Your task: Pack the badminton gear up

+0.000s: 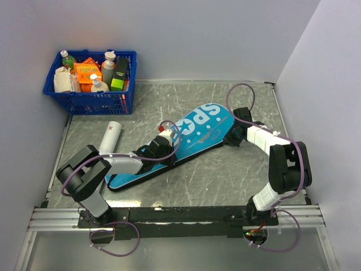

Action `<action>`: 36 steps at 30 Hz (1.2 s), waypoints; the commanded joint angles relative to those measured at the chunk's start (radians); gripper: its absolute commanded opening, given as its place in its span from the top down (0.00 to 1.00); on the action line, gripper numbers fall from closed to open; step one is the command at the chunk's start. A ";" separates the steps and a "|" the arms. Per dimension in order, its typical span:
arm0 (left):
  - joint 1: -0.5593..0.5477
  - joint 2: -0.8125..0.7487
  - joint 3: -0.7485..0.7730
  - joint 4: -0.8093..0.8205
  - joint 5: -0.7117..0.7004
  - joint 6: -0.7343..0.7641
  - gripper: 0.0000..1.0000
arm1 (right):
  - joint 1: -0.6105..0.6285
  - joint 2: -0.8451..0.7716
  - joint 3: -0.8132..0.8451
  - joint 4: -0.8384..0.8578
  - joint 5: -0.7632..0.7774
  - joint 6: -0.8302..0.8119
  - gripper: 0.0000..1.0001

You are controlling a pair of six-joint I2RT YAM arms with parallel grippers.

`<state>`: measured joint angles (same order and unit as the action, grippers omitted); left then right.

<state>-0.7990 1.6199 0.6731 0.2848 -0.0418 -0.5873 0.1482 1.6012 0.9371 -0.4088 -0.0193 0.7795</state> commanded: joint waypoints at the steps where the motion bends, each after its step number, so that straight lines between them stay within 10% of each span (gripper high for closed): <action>1: 0.001 -0.006 -0.010 -0.001 0.005 0.012 0.93 | 0.002 -0.046 0.054 -0.002 -0.024 0.001 0.76; 36: 0.007 -0.002 -0.012 -0.004 0.010 0.014 0.93 | 0.019 0.034 -0.023 0.021 0.104 0.015 0.77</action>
<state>-0.7952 1.6199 0.6731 0.2832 -0.0410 -0.5873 0.1680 1.6661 0.9463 -0.3401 -0.0242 0.8013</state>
